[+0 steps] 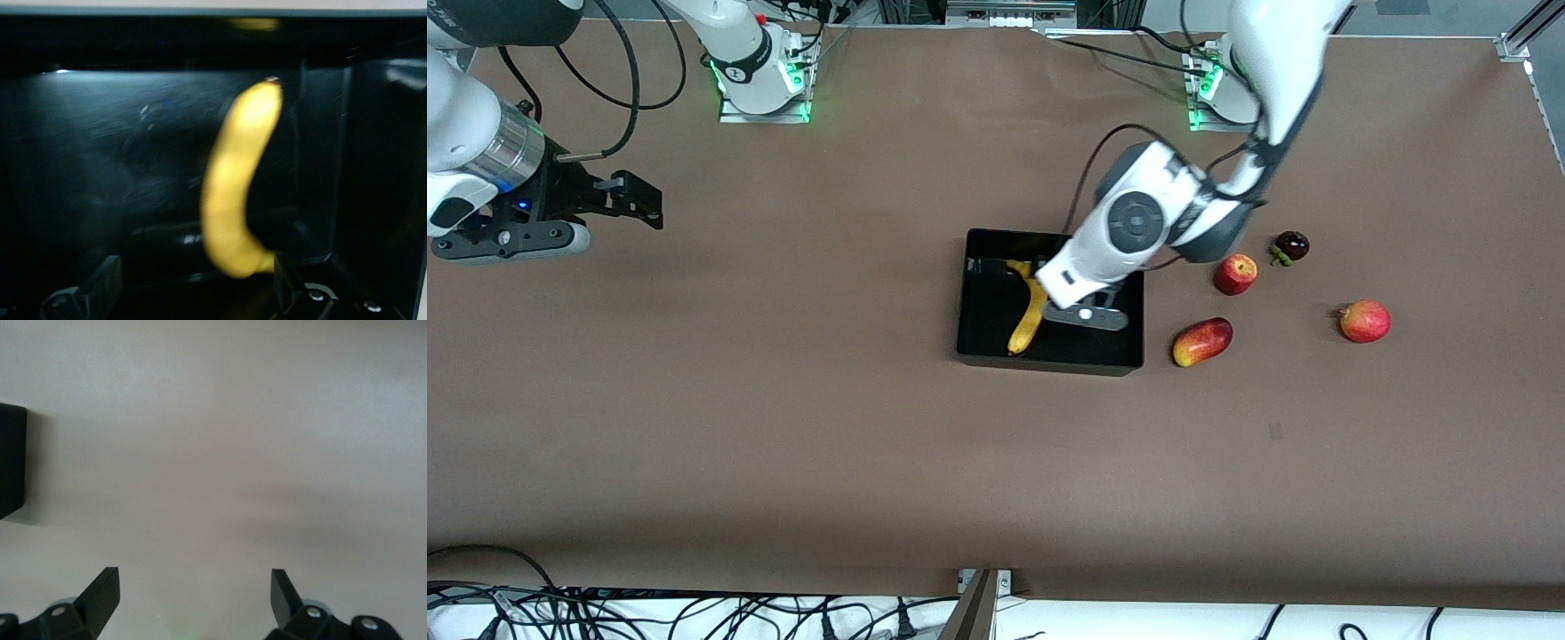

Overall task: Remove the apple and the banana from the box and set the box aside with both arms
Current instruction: 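Move the left gripper back into the box over the banana, then grasp the yellow banana with the left gripper and lift it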

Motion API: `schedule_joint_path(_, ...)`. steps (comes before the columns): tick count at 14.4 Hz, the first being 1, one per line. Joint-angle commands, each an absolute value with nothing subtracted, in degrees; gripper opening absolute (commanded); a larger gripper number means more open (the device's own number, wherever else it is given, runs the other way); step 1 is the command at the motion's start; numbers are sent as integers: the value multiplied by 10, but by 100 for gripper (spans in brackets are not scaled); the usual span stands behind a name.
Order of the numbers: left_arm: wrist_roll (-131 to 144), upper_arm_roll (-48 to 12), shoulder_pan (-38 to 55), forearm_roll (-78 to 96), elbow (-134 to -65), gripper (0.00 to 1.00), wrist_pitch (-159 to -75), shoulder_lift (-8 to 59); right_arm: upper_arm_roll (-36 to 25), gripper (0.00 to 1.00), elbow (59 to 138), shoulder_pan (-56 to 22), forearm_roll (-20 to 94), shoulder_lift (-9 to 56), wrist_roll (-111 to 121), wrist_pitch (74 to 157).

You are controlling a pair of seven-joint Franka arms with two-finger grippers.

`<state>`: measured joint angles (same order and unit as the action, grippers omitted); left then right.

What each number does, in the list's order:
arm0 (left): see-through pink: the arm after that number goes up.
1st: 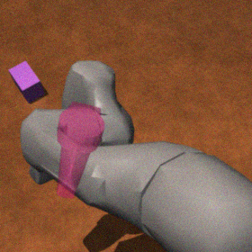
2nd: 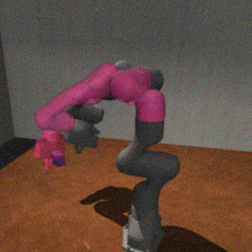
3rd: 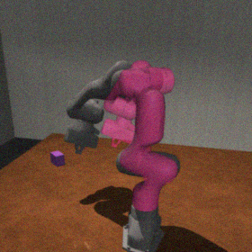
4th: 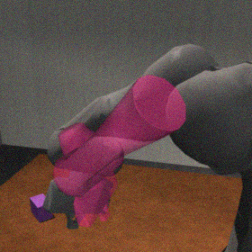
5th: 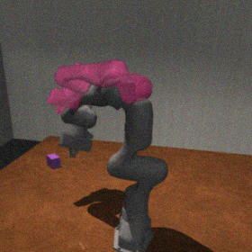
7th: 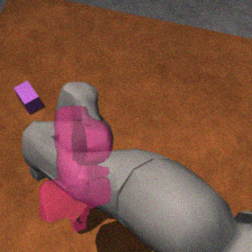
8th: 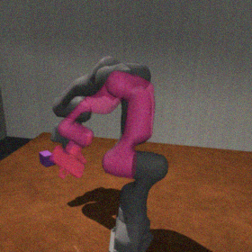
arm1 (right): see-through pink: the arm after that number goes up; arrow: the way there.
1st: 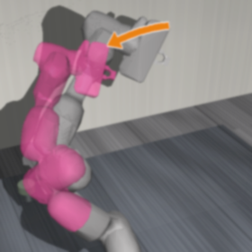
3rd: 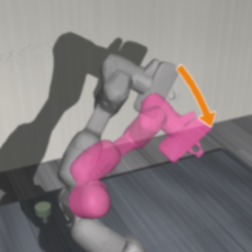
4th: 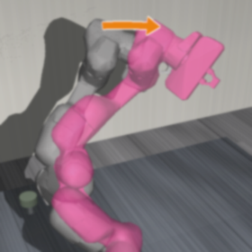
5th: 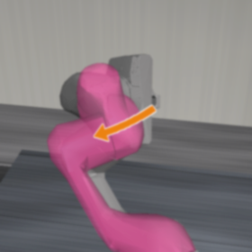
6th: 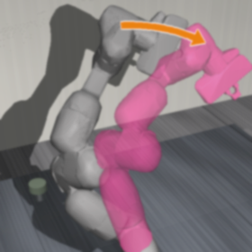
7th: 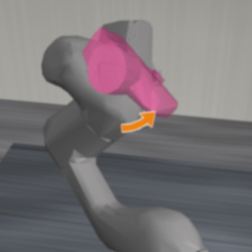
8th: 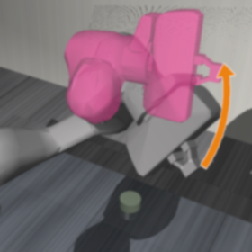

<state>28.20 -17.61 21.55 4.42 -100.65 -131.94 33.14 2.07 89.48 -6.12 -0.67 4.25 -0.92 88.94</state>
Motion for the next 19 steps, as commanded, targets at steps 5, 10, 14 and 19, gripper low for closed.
schedule_joint_path(5, 376, -176, 250, -129, -981, 100, -1405, 418, 22, 100, 885, -61, -2, 42, -12, 881)
schedule_joint_path(10, 430, -177, 260, -118, -981, 32, -1409, 434, 22, 100, 886, -61, -2, 42, -12, 882)
schedule_joint_path(14, 432, -178, 256, -116, -978, 15, -1405, 414, 22, 100, 885, -61, -2, 42, -12, 882)
schedule_joint_path(19, 429, -204, 224, -112, -922, 15, -1252, 363, 22, 100, 885, -61, -2, 42, -12, 881)
